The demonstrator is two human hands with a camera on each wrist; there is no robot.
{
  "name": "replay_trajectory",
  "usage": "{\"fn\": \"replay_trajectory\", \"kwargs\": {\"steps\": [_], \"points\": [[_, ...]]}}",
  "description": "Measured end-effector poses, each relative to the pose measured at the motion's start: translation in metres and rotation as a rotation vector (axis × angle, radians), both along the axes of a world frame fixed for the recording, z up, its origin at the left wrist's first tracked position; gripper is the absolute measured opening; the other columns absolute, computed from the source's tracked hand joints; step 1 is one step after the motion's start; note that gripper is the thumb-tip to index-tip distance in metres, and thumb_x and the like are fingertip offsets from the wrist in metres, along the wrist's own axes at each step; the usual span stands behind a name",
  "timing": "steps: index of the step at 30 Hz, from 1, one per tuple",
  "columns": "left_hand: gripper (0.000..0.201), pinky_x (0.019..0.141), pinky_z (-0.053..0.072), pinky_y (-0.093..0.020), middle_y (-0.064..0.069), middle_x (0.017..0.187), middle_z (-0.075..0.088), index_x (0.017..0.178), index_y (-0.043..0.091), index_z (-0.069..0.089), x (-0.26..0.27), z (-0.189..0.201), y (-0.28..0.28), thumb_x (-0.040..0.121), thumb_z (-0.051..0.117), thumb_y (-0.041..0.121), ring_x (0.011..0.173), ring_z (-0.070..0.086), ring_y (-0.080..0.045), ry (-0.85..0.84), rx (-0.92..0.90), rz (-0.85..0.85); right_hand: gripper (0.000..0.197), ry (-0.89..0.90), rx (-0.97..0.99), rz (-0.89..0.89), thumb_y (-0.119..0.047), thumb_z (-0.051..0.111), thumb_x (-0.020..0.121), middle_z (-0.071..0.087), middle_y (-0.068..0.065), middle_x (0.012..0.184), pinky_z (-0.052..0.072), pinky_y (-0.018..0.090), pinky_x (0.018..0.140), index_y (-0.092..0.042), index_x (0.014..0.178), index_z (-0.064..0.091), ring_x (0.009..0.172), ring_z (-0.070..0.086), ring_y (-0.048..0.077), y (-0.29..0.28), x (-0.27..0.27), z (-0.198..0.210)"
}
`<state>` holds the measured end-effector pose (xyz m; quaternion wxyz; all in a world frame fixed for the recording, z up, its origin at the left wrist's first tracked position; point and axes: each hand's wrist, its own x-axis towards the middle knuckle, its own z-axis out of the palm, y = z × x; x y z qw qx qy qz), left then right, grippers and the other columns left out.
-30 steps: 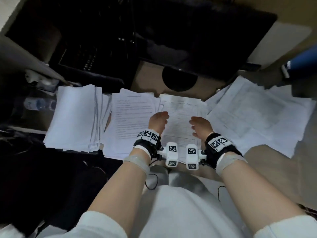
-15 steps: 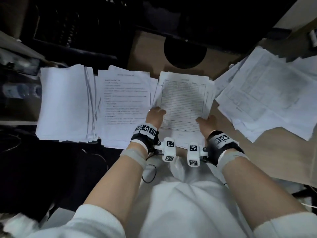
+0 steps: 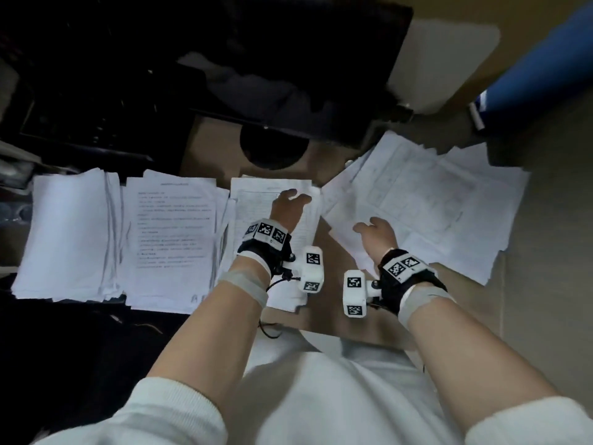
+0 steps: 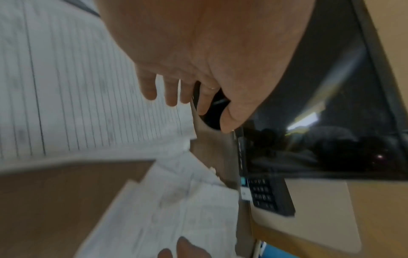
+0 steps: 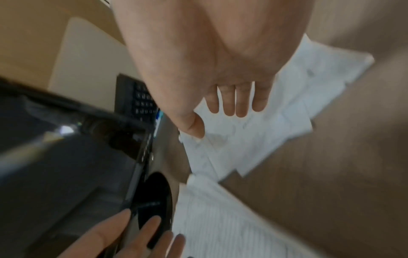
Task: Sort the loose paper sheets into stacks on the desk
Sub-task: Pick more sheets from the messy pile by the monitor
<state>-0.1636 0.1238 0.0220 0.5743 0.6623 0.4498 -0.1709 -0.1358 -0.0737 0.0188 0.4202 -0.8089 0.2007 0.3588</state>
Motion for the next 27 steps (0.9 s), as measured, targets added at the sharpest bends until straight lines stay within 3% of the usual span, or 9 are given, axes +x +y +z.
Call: {"fn": "replay_trajectory", "kwargs": {"steps": [3, 7, 10, 13, 16, 18, 20, 23, 27], "points": [[0.046, 0.075, 0.048, -0.022, -0.019, 0.132, 0.056, 0.134, -0.006, 0.052, 0.024, -0.005, -0.063, 0.097, 0.058, 0.02, 0.113, 0.058, -0.033, 0.075, -0.044, -0.083, 0.068, 0.013, -0.011, -0.102, -0.024, 0.061, 0.093, 0.034, 0.012, 0.155, 0.035, 0.038, 0.11, -0.006, 0.151, 0.031, 0.138, 0.039, 0.03, -0.057, 0.033, 0.004], [0.066, 0.092, 0.046, -0.039, -0.02, 0.139, 0.051, 0.14, -0.003, 0.044, 0.029, -0.02, -0.117, 0.088, 0.065, 0.031, 0.125, 0.052, -0.039, 0.22, -0.024, 0.03, 0.08, 0.14, -0.102, -0.185, -0.03, 0.062, 0.091, 0.044, 0.016, 0.14, 0.046, 0.042, 0.095, 0.002, 0.152, 0.02, 0.115, 0.051, 0.033, -0.117, 0.055, -0.01], [0.099, 0.099, 0.049, -0.05, -0.019, 0.138, 0.051, 0.142, 0.004, 0.04, 0.028, -0.045, -0.134, 0.062, 0.067, 0.056, 0.118, 0.057, -0.04, 0.318, -0.017, 0.036, 0.074, 0.222, -0.183, -0.191, -0.036, 0.061, 0.089, 0.051, 0.02, 0.133, 0.045, 0.038, 0.087, 0.008, 0.142, 0.034, 0.107, 0.056, 0.033, -0.143, 0.059, -0.02], [0.114, 0.098, 0.05, -0.051, -0.016, 0.136, 0.054, 0.145, 0.005, 0.038, 0.031, -0.062, -0.14, 0.052, 0.068, 0.063, 0.113, 0.061, -0.038, 0.374, 0.053, 0.043, 0.073, 0.248, -0.207, -0.205, -0.04, 0.063, 0.085, 0.052, 0.02, 0.129, 0.046, 0.038, 0.086, 0.007, 0.137, 0.04, 0.111, 0.057, 0.035, -0.153, 0.063, -0.03], [0.096, 0.094, 0.054, -0.048, -0.015, 0.132, 0.056, 0.143, 0.003, 0.04, 0.04, -0.054, -0.143, 0.067, 0.072, 0.051, 0.108, 0.063, -0.035, 0.368, 0.07, -0.004, 0.09, 0.264, -0.151, -0.294, -0.049, 0.068, 0.063, 0.063, 0.018, 0.116, 0.053, 0.041, 0.086, 0.005, 0.132, 0.047, 0.099, 0.065, 0.033, -0.158, 0.068, -0.048], [0.056, 0.092, 0.056, -0.047, -0.017, 0.117, 0.062, 0.131, 0.0, 0.051, 0.044, -0.051, -0.15, 0.086, 0.069, 0.028, 0.093, 0.064, -0.03, 0.33, -0.047, 0.036, 0.086, 0.281, -0.14, -0.34, -0.052, 0.07, 0.047, 0.071, 0.013, 0.098, 0.055, 0.04, 0.082, 0.002, 0.113, 0.063, 0.082, 0.068, 0.029, -0.165, 0.071, -0.069], [0.009, 0.093, 0.056, -0.047, -0.015, 0.099, 0.062, 0.099, 0.005, 0.058, 0.047, -0.051, -0.161, 0.092, 0.06, 0.011, 0.078, 0.062, -0.027, 0.321, -0.131, -0.004, 0.073, 0.284, -0.127, -0.343, -0.055, 0.071, 0.052, 0.073, 0.013, 0.1, 0.052, 0.036, 0.077, -0.002, 0.103, 0.068, 0.08, 0.066, 0.029, -0.165, 0.073, -0.061], [0.022, 0.068, 0.054, -0.037, -0.01, 0.074, 0.061, 0.071, 0.01, 0.05, 0.054, -0.052, -0.178, 0.089, 0.062, 0.006, 0.058, 0.055, -0.021, 0.329, -0.2, -0.061, 0.065, 0.27, -0.142, -0.402, -0.045, 0.069, 0.078, 0.068, 0.016, 0.114, 0.048, 0.034, 0.077, 0.003, 0.12, 0.06, 0.098, 0.066, 0.033, -0.164, 0.08, -0.041], [0.022, 0.068, 0.052, -0.036, -0.015, 0.095, 0.075, 0.095, 0.001, 0.066, 0.052, -0.051, -0.186, 0.081, 0.076, 0.014, 0.082, 0.07, -0.029, 0.363, -0.335, -0.106, 0.085, 0.291, -0.227, -0.395, -0.052, 0.065, 0.078, 0.058, 0.015, 0.131, 0.05, 0.038, 0.093, 0.004, 0.138, 0.043, 0.113, 0.061, 0.033, -0.173, 0.091, -0.034]]}}
